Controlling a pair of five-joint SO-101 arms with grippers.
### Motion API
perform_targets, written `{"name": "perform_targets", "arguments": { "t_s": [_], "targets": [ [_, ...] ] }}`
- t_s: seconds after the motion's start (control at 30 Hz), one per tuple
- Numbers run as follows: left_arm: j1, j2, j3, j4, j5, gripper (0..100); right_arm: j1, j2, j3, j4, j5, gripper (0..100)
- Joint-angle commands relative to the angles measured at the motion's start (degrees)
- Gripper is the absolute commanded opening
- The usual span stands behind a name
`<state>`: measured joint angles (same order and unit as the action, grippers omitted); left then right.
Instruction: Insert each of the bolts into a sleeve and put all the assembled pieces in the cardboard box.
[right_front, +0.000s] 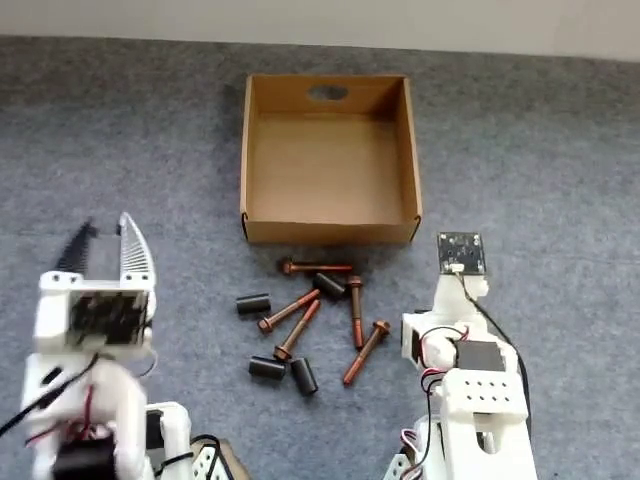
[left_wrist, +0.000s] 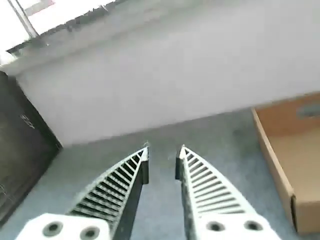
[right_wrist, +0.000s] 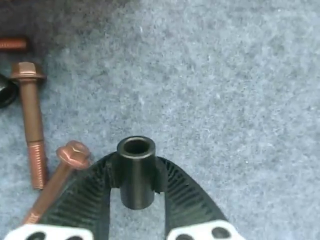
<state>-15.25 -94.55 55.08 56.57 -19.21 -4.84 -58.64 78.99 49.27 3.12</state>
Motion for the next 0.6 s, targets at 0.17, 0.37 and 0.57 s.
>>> {"name": "perform_targets", "arguments": {
  "t_s": [0.17,0.37,0.57],
  "targets": [
    [9.4,42.5,-26.6,25.4,0.5,12,8.3,-0.9,-0.2,-4.3,-1.2,0.6],
    [29.3,57.7,-26.6,29.1,0.5,12,17.6,-0.9,-0.7,-4.8,-7.8,0.6],
    [40.7,67.0,-26.2,21.7,6.2,12,22.6,-0.9,-0.7,-4.8,-9.1,0.6]
  ]
}}
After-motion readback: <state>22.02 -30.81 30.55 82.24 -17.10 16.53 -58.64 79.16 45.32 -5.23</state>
